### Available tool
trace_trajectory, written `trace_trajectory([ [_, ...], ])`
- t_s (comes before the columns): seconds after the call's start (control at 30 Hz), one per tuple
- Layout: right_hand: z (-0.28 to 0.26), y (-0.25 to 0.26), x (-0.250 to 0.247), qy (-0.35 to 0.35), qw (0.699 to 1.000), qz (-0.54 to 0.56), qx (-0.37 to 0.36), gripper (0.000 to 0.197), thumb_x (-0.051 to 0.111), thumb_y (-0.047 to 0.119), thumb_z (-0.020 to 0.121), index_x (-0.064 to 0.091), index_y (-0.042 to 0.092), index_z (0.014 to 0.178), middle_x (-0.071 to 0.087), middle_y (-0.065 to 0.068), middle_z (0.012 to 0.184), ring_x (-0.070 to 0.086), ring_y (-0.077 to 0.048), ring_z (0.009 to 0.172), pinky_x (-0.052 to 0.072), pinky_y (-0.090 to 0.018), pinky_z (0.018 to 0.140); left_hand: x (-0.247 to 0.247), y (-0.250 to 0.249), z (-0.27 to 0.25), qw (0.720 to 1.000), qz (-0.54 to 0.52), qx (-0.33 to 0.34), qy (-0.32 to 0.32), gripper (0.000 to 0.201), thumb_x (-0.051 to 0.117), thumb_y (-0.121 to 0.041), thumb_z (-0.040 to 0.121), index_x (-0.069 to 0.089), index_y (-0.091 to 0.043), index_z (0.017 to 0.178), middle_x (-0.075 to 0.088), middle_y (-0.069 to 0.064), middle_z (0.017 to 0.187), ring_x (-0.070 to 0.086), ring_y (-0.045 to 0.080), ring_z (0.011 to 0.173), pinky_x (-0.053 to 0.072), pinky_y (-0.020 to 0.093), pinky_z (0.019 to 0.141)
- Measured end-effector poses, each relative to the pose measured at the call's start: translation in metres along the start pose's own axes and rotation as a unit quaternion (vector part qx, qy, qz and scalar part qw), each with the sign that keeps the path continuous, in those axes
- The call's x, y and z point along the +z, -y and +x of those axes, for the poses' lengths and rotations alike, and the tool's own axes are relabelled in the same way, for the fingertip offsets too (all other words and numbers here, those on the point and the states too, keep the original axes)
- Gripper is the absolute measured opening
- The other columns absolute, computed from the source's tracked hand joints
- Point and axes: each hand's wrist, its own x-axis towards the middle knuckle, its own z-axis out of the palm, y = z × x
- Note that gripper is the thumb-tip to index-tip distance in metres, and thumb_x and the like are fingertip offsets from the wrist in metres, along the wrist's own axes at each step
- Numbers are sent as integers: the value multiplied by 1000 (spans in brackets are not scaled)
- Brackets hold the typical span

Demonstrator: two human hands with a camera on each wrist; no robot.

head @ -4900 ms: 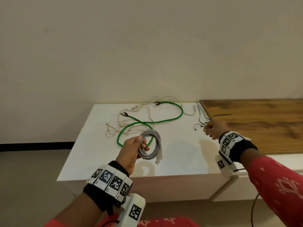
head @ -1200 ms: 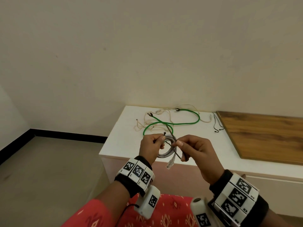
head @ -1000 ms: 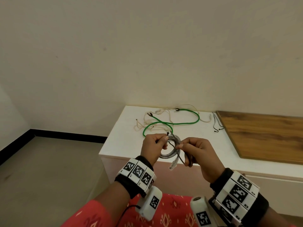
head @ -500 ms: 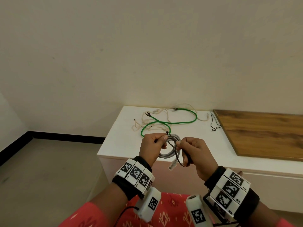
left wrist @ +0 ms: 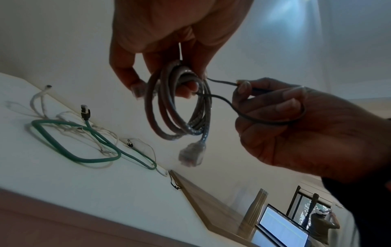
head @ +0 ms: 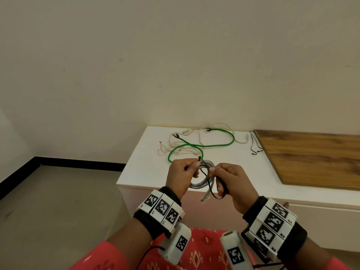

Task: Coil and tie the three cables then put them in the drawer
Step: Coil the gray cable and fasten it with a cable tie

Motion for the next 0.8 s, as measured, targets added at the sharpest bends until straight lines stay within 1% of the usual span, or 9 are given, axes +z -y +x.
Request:
trace_trajectory([
  [0.1, -1, 0, 1, 3, 1000, 3, 0, 26, 49, 8, 90, 54, 0, 66, 40, 2, 29, 35, -10, 28, 31, -19, 37, -1, 1, -1, 1000, 8, 1, -2, 21, 51, -4, 89, 70, -4, 80, 51, -1, 53, 49, 0, 47, 40, 12, 54],
  [0.17, -2, 0, 1, 5, 1000, 4, -2, 26, 49, 8, 90, 54, -1, 66, 40, 2, 29, 34, -10, 27, 31, -18, 37, -1, 1, -1, 1000, 10, -1, -6, 21, 51, -4, 89, 69, -2, 78, 50, -2, 52, 48, 0, 47, 39, 11, 54],
  [0.43, -3, 0, 2, 5, 1000, 5, -1, 26, 47, 7, 91, 54, -1, 68, 39, 1, 29, 34, -10, 27, 32, -18, 35, 1, 1, -3, 1000, 17, 1, -1, 21, 51, -5, 89, 70, -2, 79, 49, -2, 52, 48, 0, 46, 37, 11, 52],
  [0.57, -2, 0, 2, 4, 1000, 6, 3, 26, 47, 7, 91, 54, 0, 66, 39, 2, 29, 34, -10, 27, 32, -17, 36, 1, 0, -3, 1000, 19, 2, -4, 22, 51, -5, 89, 69, -9, 76, 49, -2, 52, 48, 0, 46, 38, 12, 53],
  [0.67, -2, 0, 3, 5, 1000, 10, 6, 28, 47, 7, 91, 53, 1, 64, 39, 2, 29, 33, -10, 27, 31, -19, 35, 0, 0, -4, 1000, 18, 0, -8, 22, 51, -5, 89, 69, -6, 76, 50, -2, 52, 48, 1, 46, 38, 13, 53],
  [0.73, -3, 0, 4, 7, 1000, 11, 5, 27, 47, 7, 91, 52, 1, 65, 39, 2, 29, 33, -10, 27, 31, -18, 36, 0, 0, -3, 1000, 16, -3, -9, 22, 51, -5, 89, 69, -7, 75, 50, -2, 52, 48, 0, 46, 38, 13, 53],
  [0.8, -3, 0, 4, 6, 1000, 12, 4, 27, 47, 6, 91, 52, 0, 65, 39, 2, 28, 33, -10, 27, 31, -17, 36, 0, 0, -4, 1000, 16, -4, -8, 21, 52, -5, 89, 69, -4, 77, 50, -2, 52, 48, 1, 46, 38, 13, 53],
])
